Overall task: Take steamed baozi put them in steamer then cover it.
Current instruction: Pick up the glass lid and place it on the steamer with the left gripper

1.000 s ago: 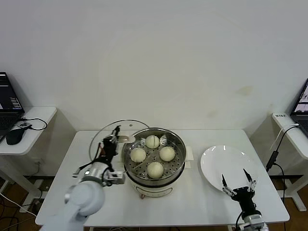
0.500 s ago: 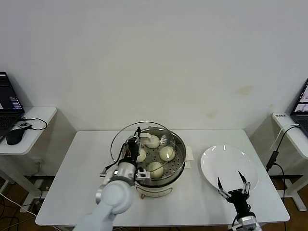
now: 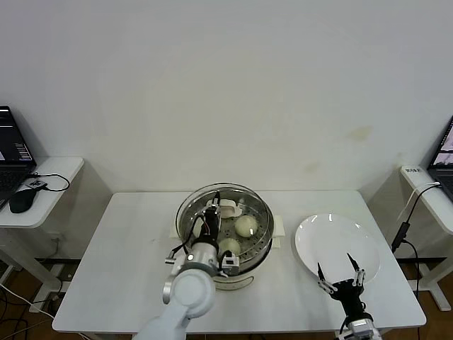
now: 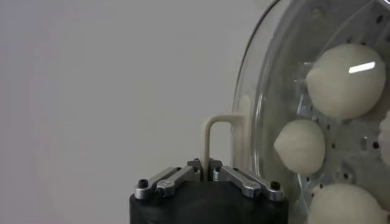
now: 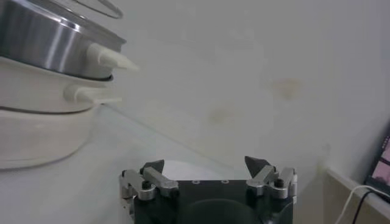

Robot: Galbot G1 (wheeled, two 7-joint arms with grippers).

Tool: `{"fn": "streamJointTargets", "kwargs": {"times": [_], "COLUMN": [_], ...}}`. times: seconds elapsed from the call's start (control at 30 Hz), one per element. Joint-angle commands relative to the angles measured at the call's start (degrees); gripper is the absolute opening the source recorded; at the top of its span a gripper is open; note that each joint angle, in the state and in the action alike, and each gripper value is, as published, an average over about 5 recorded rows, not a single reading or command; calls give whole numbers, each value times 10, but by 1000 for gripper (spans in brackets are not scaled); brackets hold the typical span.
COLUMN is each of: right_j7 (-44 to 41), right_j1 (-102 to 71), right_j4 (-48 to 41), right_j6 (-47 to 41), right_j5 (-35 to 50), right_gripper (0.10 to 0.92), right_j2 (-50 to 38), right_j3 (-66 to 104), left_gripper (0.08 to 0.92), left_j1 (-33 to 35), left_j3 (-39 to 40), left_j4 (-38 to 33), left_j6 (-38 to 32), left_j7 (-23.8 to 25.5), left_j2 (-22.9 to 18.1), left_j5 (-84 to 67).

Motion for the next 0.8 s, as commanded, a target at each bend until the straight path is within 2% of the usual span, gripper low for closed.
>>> {"fn": "streamJointTargets", "kwargs": {"times": [0.03,0.8], "right_j7": [1,1], "right_j1": [-1,-3], "right_j4": [-1,-7], "right_j6": [1,7], "right_j5": [-4,-5], "right_gripper": [823,823], "right_j2": [2,0], "right_j3": [-2,-8], "left_gripper": [137,137], "left_j1": [5,8], "left_j3": [8,4], "left_j4": [11,34], "left_j6": [-2,-9], "left_j7": [3,-1], "left_j2": [-21,-37], "left_j5": [31,45]}}
